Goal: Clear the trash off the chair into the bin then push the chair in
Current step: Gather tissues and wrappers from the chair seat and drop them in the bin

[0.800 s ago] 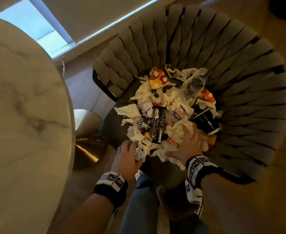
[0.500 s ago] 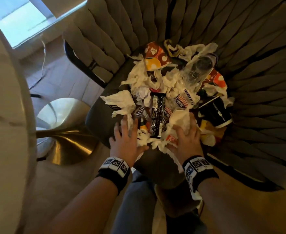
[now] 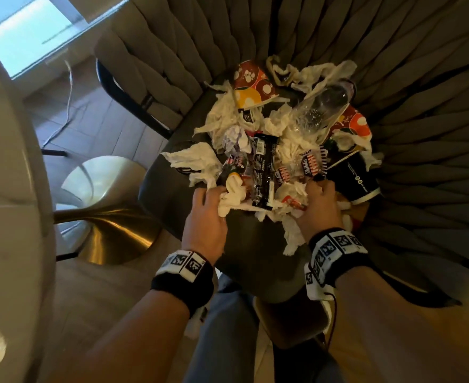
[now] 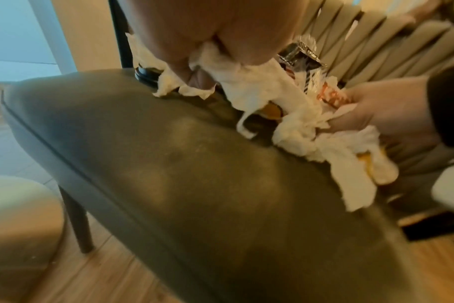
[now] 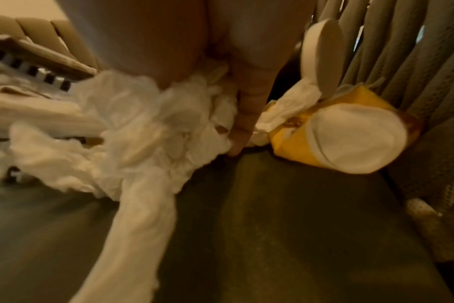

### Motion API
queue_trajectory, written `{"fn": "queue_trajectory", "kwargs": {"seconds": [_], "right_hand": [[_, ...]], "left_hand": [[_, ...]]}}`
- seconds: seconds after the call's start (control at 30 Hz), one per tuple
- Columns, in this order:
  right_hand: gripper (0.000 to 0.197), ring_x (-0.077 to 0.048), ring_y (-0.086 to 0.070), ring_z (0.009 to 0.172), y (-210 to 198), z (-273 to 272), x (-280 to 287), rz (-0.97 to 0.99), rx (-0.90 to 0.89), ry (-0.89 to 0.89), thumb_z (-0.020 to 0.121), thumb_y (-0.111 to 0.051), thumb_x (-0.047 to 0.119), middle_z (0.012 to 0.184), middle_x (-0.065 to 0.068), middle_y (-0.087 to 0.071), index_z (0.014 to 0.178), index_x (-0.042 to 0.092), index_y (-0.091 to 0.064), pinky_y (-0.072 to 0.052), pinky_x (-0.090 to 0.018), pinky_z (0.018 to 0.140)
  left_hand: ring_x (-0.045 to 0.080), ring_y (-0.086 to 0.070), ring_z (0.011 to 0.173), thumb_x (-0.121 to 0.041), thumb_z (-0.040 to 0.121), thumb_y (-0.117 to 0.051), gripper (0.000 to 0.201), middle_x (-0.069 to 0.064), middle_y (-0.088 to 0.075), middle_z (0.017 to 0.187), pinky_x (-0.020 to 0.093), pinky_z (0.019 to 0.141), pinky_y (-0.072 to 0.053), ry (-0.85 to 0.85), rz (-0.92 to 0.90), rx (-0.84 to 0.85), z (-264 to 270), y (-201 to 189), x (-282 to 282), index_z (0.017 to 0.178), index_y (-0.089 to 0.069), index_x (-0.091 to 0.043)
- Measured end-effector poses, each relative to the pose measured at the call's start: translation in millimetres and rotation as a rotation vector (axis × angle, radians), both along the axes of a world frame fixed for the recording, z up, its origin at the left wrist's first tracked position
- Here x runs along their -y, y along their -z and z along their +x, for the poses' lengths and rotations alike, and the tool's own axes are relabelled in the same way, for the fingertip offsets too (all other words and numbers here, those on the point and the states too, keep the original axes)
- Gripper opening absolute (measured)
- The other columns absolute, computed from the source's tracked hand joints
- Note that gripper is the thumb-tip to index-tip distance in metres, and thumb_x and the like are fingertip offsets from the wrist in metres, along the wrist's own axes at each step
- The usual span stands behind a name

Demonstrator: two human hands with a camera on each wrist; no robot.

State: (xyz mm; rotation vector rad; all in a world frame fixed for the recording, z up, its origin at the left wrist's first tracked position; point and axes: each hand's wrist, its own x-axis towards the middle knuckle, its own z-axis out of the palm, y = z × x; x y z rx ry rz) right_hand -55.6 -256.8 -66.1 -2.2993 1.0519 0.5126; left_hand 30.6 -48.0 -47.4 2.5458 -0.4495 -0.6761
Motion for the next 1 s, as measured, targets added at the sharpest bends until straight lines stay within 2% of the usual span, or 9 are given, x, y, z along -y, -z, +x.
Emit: {"fn": "queue_trajectory", "kwargs": {"seconds": [0.13, 0.27, 0.43, 0.53, 0.63, 0.73, 0.8, 0.9, 1.0], "right_hand": [[0.044, -0.034, -0.054, 0.114, -28.6, -7.5, -8.2, 0.117, 0.043, 0.064, 0.084, -0.062, 0.017, 0.120, -0.014, -0.060, 0.125, 0.015, -0.046, -0.041, -0.037, 0.089], [0.047, -0.025, -0.057, 0.113, -59.6, -18.6, -15.7, 0.246, 0.153, 0.137, 0.090, -0.053, 0.014, 0.120, -0.004, -0.062, 0.134, 0.025, -0.041, -0.032, -0.022, 0.088], [0.047, -0.002, -0.046, 0.098, -92.0, -23.8, -12.2, 0.435, 0.251, 0.225, 0.096, -0.043, 0.001, 0.112, 0.004, -0.054, 0.136, 0.024, -0.043, -0.027, 0.002, 0.084], [0.039, -0.005, -0.053, 0.106, -93.0, -33.2, -11.9, 0.422, 0.316, 0.313, 0.094, -0.044, -0.003, 0.105, 0.006, -0.055, 0.126, 0.015, -0.056, -0.039, -0.010, 0.082], [0.036, -0.011, -0.060, 0.098, -88.2, -50.4, -12.0, 0.329, 0.331, 0.412, 0.092, -0.048, 0.003, 0.103, 0.006, -0.064, 0.109, 0.030, -0.063, -0.042, -0.015, 0.079], [0.039, 0.010, -0.059, 0.091, -98.3, -67.2, -13.0, 0.354, 0.367, 0.443, 0.091, -0.049, 0.003, 0.094, 0.021, -0.064, 0.096, 0.040, -0.062, -0.042, 0.000, 0.072], [0.041, 0.011, -0.059, 0.094, -108.3, -78.9, -15.9, 0.370, 0.375, 0.441, 0.091, -0.051, 0.003, 0.096, 0.023, -0.064, 0.091, 0.043, -0.063, -0.043, -0.002, 0.076], [0.043, 0.009, -0.060, 0.091, -121.9, -99.5, -24.0, 0.421, 0.393, 0.416, 0.092, -0.052, 0.003, 0.095, 0.022, -0.064, 0.087, 0.045, -0.061, -0.044, -0.002, 0.076], [0.034, 0.012, -0.058, 0.088, -133.6, -128.9, -30.5, 0.493, 0.359, 0.372, 0.094, -0.050, 0.008, 0.094, 0.019, -0.061, 0.093, 0.041, -0.057, -0.041, -0.001, 0.074]], "left_hand": [[0.003, -0.047, 0.077, -0.030, 0.095, -0.051, 0.042, 0.004, -0.048, 0.123, 0.011, 0.065, -0.040, -0.172, -0.148, 0.055, -8.9, -22.1, 8.9, 0.134, -0.051, -0.014], [0.007, -0.051, 0.088, -0.052, 0.090, -0.044, 0.060, 0.002, -0.049, 0.120, 0.013, 0.070, -0.041, -0.238, -0.182, 0.034, -13.8, -35.2, 12.4, 0.130, -0.053, -0.009], [0.001, -0.051, 0.081, -0.033, 0.089, -0.056, 0.036, 0.003, -0.059, 0.107, 0.004, 0.072, -0.041, -0.292, -0.167, 0.038, -10.8, -33.9, 9.2, 0.116, -0.066, -0.010], [-0.003, -0.056, 0.082, -0.016, 0.093, -0.064, 0.022, 0.000, -0.064, 0.106, 0.006, 0.071, -0.044, -0.357, -0.193, -0.002, -14.5, -31.7, 6.7, 0.114, -0.068, -0.013], [-0.009, -0.060, 0.078, -0.008, 0.096, -0.061, 0.017, -0.012, -0.065, 0.092, 0.005, 0.066, -0.046, -0.435, -0.283, -0.143, -27.5, -37.2, 8.5, 0.110, -0.065, -0.017], [-0.008, -0.061, 0.070, -0.009, 0.101, -0.053, 0.020, -0.008, -0.065, 0.091, 0.007, 0.060, -0.049, -0.498, -0.360, -0.283, -50.5, -48.3, 15.3, 0.118, -0.059, -0.017], [-0.008, -0.064, 0.079, -0.013, 0.104, -0.047, 0.026, -0.008, -0.069, 0.099, 0.014, 0.067, -0.053, -0.556, -0.406, -0.423, -69.6, -58.3, 21.1, 0.122, -0.063, -0.022], [0.003, -0.065, 0.091, -0.017, 0.105, -0.044, 0.029, -0.006, -0.071, 0.105, 0.019, 0.081, -0.053, -0.530, -0.445, -0.519, -107.9, -77.6, 26.4, 0.109, -0.069, -0.030], [-0.004, -0.060, 0.074, -0.023, 0.106, -0.043, 0.024, 0.003, -0.067, 0.099, 0.008, 0.064, -0.047, -0.528, -0.450, -0.539, -154.6, -93.7, 27.2, 0.108, -0.066, -0.028]]}}
